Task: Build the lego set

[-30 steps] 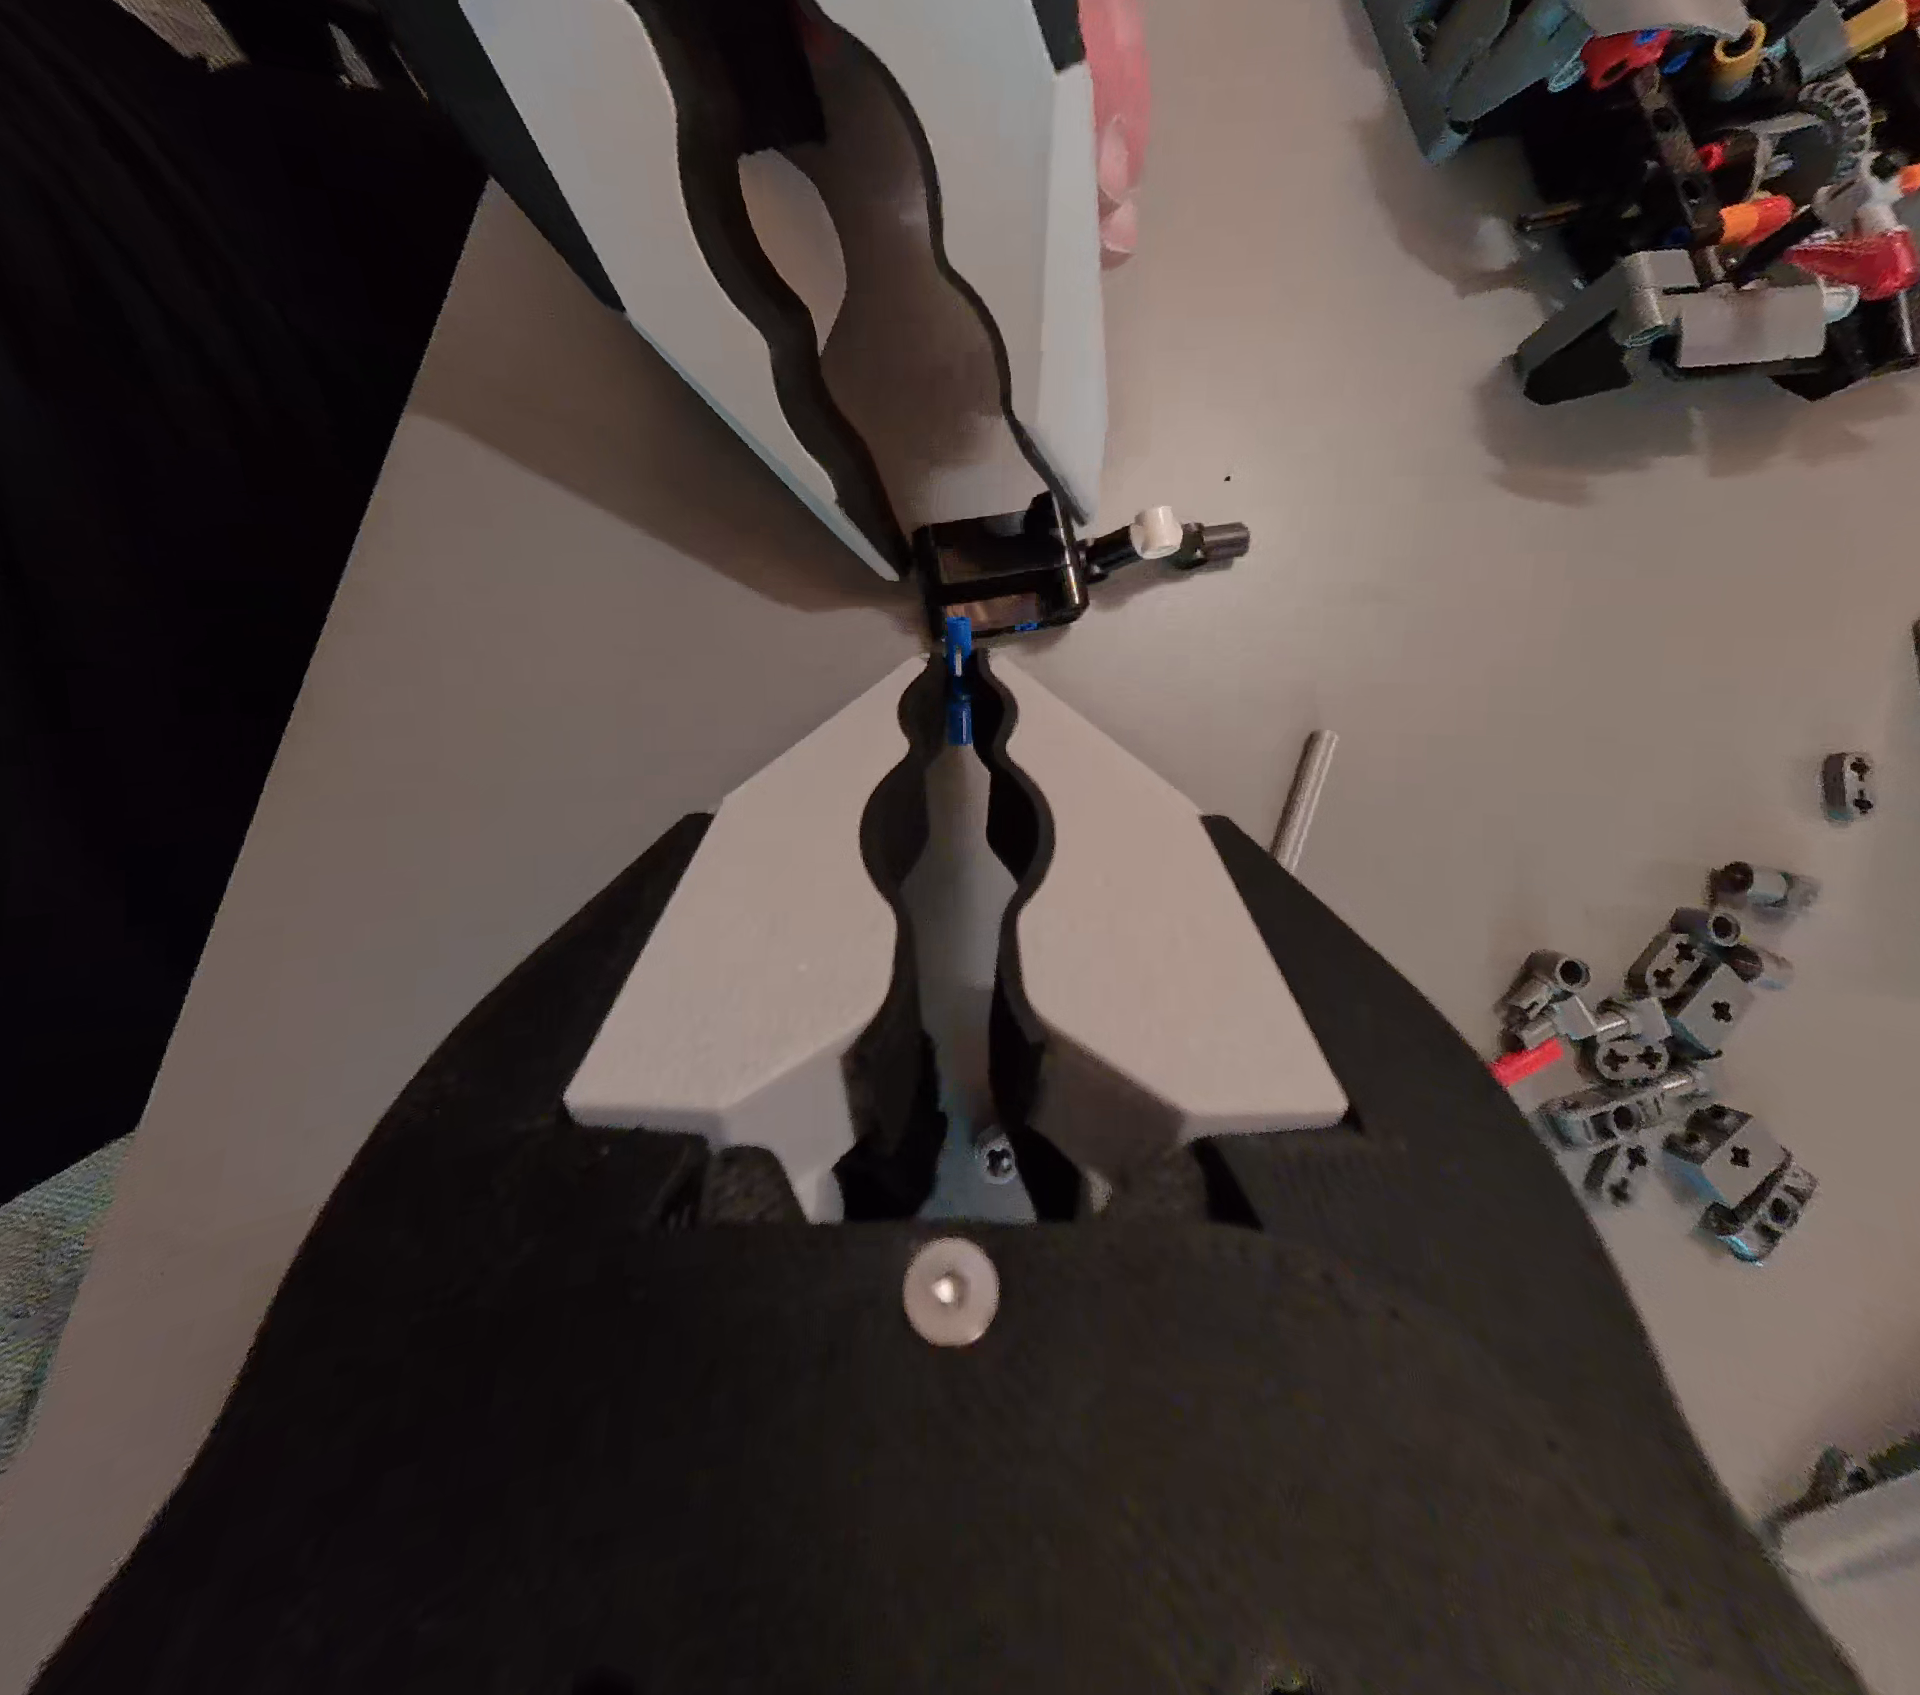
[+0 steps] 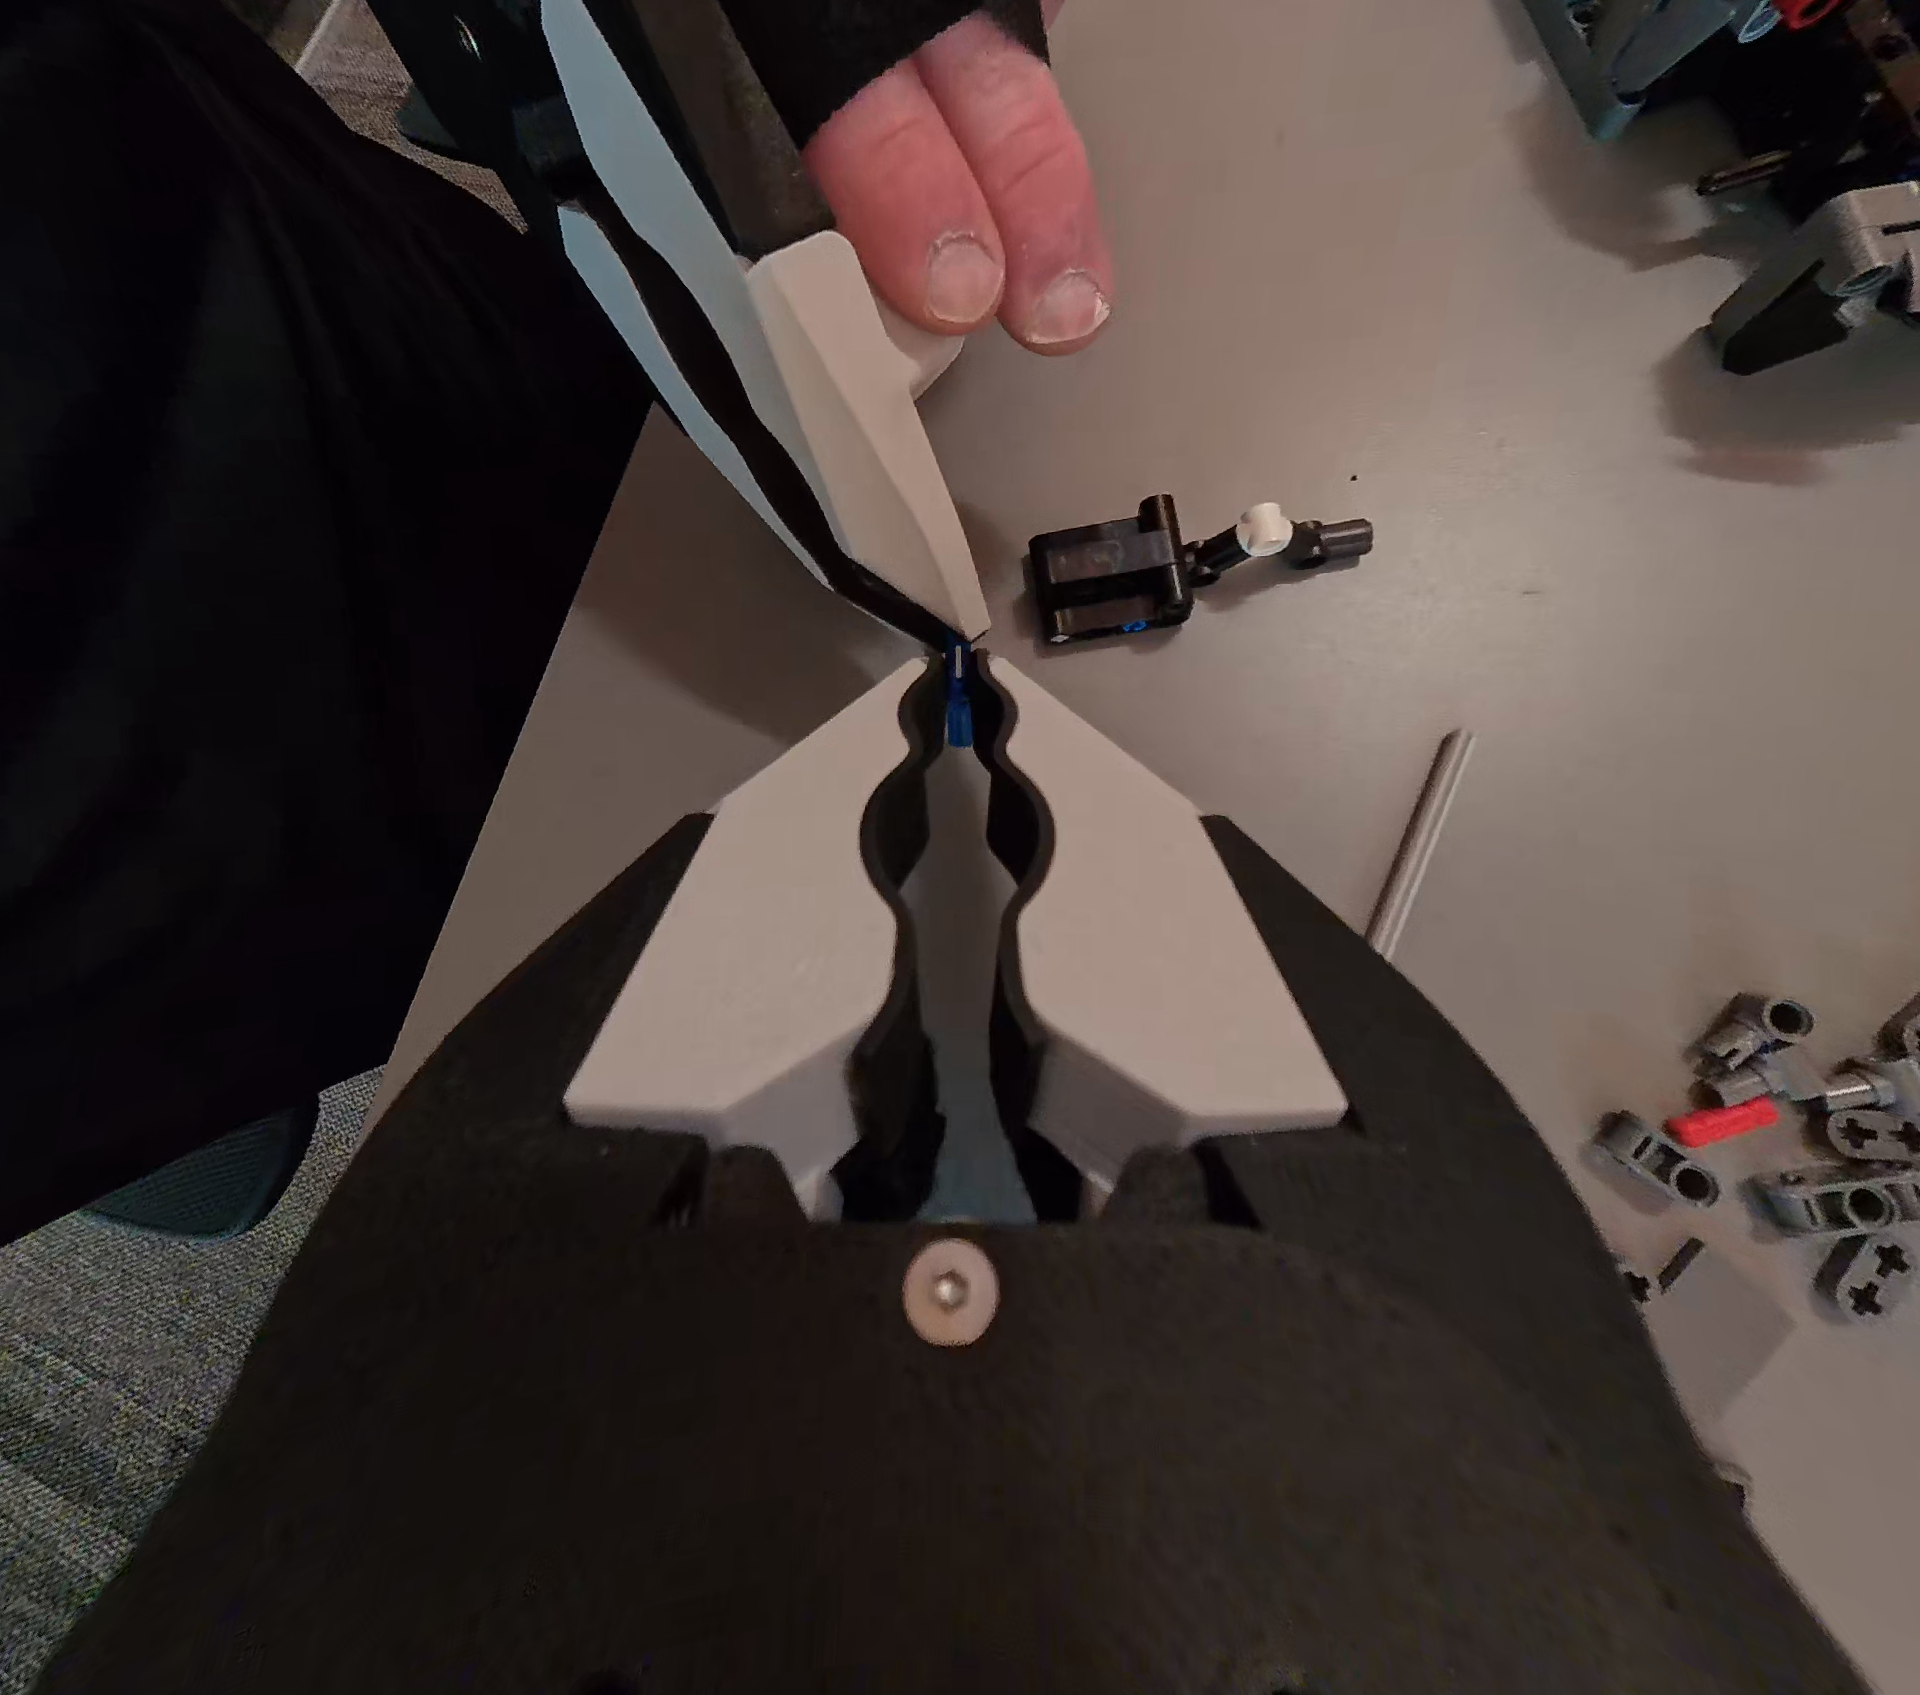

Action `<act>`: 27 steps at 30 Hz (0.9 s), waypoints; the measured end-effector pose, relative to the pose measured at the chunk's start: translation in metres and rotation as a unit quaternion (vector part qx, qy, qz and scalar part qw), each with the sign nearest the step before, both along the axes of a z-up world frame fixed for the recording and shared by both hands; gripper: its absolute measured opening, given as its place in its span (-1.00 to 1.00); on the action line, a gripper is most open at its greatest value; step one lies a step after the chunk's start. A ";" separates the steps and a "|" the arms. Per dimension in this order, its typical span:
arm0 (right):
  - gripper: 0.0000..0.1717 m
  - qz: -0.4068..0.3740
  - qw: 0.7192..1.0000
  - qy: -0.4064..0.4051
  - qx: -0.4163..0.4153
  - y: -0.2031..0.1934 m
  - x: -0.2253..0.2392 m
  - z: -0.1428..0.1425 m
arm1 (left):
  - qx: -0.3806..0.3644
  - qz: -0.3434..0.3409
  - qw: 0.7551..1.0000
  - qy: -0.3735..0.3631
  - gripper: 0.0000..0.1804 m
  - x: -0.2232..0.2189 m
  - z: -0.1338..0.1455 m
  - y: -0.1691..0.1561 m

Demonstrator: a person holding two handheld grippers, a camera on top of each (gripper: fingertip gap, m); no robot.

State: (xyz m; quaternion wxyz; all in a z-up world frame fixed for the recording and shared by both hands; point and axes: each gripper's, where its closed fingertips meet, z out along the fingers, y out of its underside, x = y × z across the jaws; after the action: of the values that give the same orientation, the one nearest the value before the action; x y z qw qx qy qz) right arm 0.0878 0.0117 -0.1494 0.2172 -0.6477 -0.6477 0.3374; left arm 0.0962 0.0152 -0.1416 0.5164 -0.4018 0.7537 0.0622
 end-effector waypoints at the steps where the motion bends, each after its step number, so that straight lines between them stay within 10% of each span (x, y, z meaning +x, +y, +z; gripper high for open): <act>1: -0.98 -0.001 1.000 0.003 -0.001 0.000 0.000 0.001 | 0.001 0.000 1.000 0.000 -0.96 0.000 0.000 0.000; 27: -0.96 -0.026 0.980 0.142 0.138 0.017 -0.005 0.053 | -0.250 0.038 0.934 -0.254 -0.98 -0.011 0.047 0.014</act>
State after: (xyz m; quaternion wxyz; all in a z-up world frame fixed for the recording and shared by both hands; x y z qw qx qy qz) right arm 0.0825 0.0291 -0.0967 0.4031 -0.5737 -0.6334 0.3273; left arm 0.0857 0.0289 -0.0945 0.5710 -0.5486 0.5726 -0.2125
